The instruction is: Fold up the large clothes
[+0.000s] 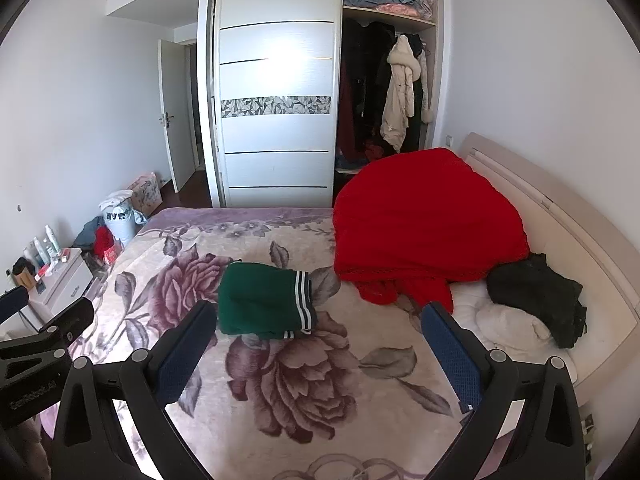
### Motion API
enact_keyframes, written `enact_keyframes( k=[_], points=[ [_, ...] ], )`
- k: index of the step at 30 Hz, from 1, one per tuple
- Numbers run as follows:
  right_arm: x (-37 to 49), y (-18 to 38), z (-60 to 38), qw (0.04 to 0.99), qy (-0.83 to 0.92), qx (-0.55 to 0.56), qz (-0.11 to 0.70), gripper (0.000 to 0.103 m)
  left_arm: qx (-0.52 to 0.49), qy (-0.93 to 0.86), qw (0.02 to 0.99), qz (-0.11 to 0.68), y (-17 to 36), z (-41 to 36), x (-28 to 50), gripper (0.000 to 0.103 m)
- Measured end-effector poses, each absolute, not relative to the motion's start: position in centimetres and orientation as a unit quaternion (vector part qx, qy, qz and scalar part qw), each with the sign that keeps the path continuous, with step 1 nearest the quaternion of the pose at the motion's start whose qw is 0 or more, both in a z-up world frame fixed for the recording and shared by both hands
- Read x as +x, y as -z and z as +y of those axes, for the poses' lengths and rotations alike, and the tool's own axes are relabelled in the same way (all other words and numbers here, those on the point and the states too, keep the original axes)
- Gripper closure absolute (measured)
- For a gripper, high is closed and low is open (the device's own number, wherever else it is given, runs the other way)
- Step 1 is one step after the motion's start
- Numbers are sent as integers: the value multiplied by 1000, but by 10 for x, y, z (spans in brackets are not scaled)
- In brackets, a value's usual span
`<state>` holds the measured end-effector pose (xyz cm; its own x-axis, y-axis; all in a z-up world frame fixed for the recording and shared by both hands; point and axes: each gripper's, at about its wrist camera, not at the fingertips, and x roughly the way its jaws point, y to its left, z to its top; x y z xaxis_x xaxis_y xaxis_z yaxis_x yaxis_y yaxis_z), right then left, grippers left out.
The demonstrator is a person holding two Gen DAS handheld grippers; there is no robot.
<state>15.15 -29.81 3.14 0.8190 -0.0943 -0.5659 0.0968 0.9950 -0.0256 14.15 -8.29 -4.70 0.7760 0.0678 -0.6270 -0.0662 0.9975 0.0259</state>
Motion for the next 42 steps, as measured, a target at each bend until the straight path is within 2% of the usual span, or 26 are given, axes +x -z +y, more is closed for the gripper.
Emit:
enact_keyframes(
  k=[42],
  points=[
    [148,-31,-293,954,48,4,297,0,4,-38,946,321,36,-79,137,0]
  ],
)
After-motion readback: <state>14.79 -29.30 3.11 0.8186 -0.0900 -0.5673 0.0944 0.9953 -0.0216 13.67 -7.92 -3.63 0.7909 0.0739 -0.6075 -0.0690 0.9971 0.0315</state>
